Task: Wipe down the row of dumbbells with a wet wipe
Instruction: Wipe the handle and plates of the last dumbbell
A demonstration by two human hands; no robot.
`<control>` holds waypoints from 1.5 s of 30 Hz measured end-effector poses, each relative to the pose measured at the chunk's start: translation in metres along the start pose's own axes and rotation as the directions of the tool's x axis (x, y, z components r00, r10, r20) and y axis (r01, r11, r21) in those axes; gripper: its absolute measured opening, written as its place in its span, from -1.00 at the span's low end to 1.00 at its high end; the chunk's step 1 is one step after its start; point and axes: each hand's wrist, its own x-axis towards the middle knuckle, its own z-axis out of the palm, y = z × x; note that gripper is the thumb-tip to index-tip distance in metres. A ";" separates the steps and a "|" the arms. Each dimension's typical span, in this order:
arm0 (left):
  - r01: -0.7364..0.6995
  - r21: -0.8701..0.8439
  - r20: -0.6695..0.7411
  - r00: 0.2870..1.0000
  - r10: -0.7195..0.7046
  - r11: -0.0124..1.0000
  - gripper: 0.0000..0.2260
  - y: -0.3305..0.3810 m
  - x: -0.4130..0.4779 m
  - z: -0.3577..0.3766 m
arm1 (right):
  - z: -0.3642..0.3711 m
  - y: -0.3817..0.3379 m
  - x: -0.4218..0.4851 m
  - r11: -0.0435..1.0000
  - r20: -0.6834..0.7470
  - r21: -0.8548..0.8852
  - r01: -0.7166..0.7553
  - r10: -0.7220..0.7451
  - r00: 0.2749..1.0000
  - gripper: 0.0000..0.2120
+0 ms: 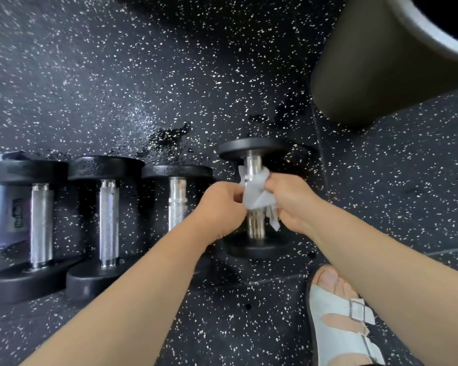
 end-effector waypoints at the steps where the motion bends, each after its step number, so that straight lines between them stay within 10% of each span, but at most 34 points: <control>1: 0.010 -0.004 -0.023 1.000 -0.010 1.000 -0.75 -0.003 0.001 -0.002 | 0.001 0.008 -0.005 0.997 0.027 -0.064 -0.054 0.055 0.998 -0.79; 5: 0.054 -0.127 -0.052 0.997 -0.061 0.990 -0.57 -0.016 0.002 -0.008 | 0.009 0.022 -0.017 0.962 0.084 -0.229 -0.149 0.172 0.982 -0.73; 12: 0.130 -0.282 -0.011 0.990 -0.139 0.951 -0.58 -0.015 0.001 -0.010 | 0.024 -0.033 0.014 0.981 -0.005 0.193 -0.022 0.024 1.000 -0.84; 22: 0.121 -0.131 -0.018 0.992 -0.124 0.984 -0.53 -0.027 0.002 -0.017 | 0.018 0.025 -0.004 0.959 0.145 -0.259 -0.113 0.154 0.977 -0.76; 29: 0.153 -0.219 -0.002 0.988 -0.157 0.964 -0.48 -0.019 -0.005 -0.014 | 0.023 -0.027 0.017 0.995 0.043 0.065 0.082 -0.084 0.996 -0.78; 38: 0.124 -0.140 -0.076 0.988 -0.135 0.982 -0.59 -0.015 -0.002 -0.010 | -0.001 0.034 -0.003 0.938 0.264 -0.346 0.032 0.064 0.962 -0.78; 45: 0.117 -0.198 -0.248 0.955 -0.165 0.973 -0.87 0.008 -0.004 0.014 | -0.024 0.018 0.007 0.965 0.089 -0.261 -0.018 0.043 0.995 -0.75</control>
